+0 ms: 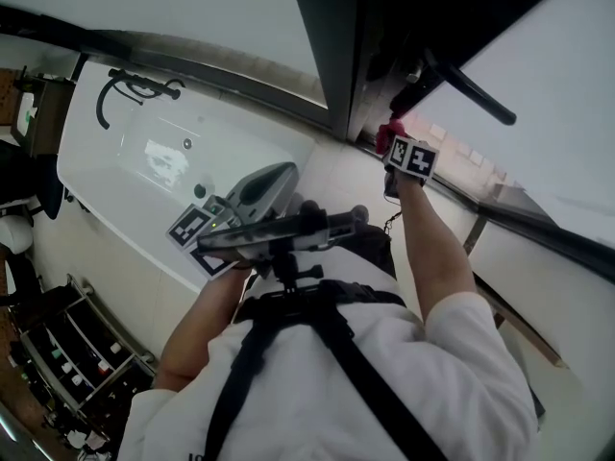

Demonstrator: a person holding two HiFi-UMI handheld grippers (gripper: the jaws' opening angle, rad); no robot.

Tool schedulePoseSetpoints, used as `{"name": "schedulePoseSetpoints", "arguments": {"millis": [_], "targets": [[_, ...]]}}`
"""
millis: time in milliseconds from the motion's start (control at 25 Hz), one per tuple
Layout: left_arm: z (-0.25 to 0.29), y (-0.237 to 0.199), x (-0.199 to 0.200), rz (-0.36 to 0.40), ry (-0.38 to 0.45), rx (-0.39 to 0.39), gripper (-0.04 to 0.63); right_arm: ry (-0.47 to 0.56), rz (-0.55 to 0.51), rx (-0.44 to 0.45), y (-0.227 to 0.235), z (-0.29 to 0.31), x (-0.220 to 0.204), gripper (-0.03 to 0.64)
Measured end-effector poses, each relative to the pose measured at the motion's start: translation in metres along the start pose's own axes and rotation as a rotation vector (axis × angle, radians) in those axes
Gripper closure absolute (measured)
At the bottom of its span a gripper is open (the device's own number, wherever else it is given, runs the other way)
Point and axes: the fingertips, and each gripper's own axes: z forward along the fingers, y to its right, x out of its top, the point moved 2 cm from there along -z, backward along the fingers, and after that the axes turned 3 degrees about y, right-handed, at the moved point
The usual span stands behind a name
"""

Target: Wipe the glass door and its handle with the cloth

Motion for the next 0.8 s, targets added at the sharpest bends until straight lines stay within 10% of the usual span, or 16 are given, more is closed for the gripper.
{"name": "schedulePoseSetpoints", "arguments": {"millis": [160, 280, 520, 800], "targets": [[-0.002, -0.002, 0.0, 0.009, -0.002, 0.01, 0.607, 0.127, 0.616, 0.135, 0.01, 0.005, 0.004, 0.508], [-0.004, -0.004, -0.001, 0.01, 0.0, 0.018, 0.607, 0.18, 0.859, 0.173, 0.015, 0.013, -0.002, 0.508], [-0.012, -0.008, 0.007, 0.004, 0.0, 0.013, 0.607, 0.233, 1.033, 0.245, -0.002, 0.016, 0.008, 0.508], [-0.007, 0.001, 0.002, 0.008, -0.01, -0.027, 0.607, 0.269, 0.987, 0.307, -0.015, 0.003, 0.031, 0.508]]}}
